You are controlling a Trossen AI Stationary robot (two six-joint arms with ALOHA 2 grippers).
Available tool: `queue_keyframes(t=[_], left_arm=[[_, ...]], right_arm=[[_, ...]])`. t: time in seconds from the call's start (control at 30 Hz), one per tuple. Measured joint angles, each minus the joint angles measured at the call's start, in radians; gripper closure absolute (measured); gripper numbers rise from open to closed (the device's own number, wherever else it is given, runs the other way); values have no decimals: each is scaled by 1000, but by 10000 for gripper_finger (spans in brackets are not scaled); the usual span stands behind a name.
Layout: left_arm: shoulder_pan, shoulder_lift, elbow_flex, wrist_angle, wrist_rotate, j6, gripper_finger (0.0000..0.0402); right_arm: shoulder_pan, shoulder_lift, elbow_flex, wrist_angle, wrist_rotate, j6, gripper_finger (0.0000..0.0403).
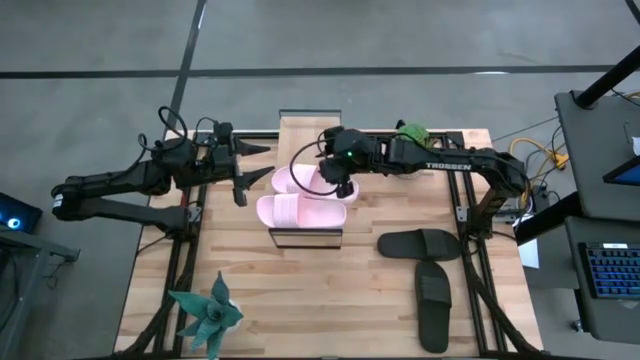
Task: Pick and place slides into the shelf
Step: Put the pink slipper on the shelf
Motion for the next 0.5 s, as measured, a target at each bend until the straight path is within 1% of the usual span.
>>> queue_keyframes(t=[0.1, 0.27, 0.5], left_arm=[[0, 0, 0, -1, 0, 0, 202], [0, 1, 0, -3, 0, 1, 202], [0, 2, 0, -20, 0, 1, 202]], right_arm=[[0, 0, -2, 3, -57, -39, 218], [0, 1, -4, 35, -115, -82, 218], [0, 19, -11, 31, -133, -154, 218]])
